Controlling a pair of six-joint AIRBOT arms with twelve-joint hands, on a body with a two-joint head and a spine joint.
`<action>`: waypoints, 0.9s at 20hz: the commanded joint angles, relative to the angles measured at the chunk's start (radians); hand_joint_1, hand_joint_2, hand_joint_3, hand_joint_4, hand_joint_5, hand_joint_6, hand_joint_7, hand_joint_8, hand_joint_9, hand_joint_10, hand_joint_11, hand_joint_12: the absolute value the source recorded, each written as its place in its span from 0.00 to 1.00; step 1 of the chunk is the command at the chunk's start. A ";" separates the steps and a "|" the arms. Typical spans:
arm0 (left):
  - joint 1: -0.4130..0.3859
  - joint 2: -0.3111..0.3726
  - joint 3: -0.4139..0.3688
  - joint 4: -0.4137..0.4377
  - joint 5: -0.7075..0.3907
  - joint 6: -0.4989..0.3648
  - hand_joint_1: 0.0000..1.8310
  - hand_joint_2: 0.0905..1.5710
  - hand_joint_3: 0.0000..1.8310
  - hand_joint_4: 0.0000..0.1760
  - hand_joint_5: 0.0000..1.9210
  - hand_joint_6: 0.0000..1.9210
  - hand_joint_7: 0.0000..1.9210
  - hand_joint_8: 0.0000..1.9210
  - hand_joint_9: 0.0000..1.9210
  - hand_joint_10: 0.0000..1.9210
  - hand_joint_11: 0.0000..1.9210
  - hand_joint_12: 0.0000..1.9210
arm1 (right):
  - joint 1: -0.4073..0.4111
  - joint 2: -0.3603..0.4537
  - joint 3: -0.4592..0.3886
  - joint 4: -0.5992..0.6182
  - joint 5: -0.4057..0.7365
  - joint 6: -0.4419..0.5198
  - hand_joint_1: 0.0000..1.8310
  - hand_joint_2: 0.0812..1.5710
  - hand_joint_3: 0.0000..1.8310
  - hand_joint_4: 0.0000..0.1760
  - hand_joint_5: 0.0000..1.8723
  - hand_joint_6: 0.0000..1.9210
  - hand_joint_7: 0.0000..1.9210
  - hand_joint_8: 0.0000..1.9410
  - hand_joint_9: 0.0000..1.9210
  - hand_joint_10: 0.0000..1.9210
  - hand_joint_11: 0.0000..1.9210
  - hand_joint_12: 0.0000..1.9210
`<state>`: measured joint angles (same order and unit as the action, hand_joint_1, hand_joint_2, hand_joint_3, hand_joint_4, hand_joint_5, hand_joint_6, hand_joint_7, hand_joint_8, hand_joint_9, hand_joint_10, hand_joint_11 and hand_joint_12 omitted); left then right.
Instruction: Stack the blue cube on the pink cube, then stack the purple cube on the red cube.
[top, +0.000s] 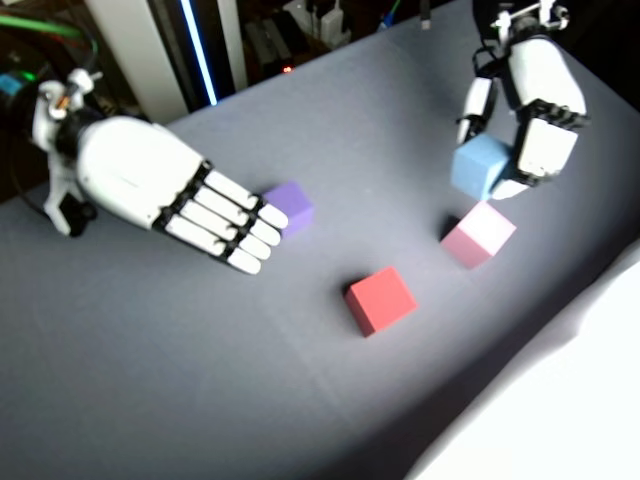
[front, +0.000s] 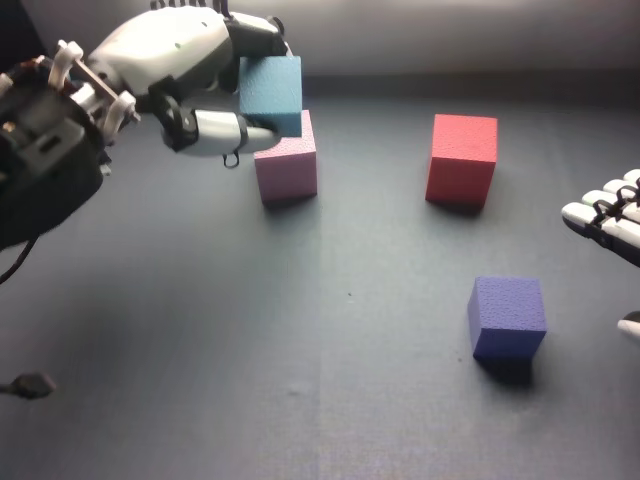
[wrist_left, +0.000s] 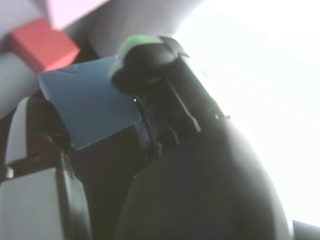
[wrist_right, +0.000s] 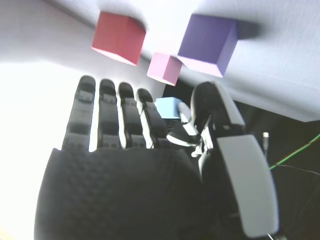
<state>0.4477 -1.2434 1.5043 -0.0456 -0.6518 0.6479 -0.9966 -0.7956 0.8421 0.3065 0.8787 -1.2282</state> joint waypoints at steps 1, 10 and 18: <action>-0.020 -0.003 0.017 -0.022 -0.070 0.009 0.65 0.75 0.00 0.00 0.42 0.59 0.43 0.74 0.38 0.77 0.34 0.96 | 0.003 -0.002 0.006 -0.007 0.119 0.002 0.28 0.93 0.00 0.00 0.00 0.00 0.00 0.00 0.00 0.00 0.00 0.00; -0.032 -0.089 0.120 -0.090 0.040 0.009 0.61 0.74 0.00 0.00 0.44 0.62 0.51 0.99 0.61 1.00 0.70 1.00 | 0.003 -0.012 0.009 -0.007 0.116 0.002 0.23 0.94 0.00 0.00 0.00 0.00 0.00 0.00 0.00 0.00 0.00 0.00; -0.015 -0.098 0.122 -0.094 0.038 0.009 0.41 0.67 0.00 0.72 0.01 0.06 0.02 0.01 0.00 0.02 0.00 0.06 | 0.000 -0.016 0.008 -0.007 0.113 0.002 0.21 0.93 0.00 0.00 0.00 0.00 0.00 0.00 0.00 0.00 0.00 0.00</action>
<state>0.4362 -1.3518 1.6291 -0.1371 -0.4900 0.6594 -0.9966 -0.8139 0.8478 0.3035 0.8772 -1.2282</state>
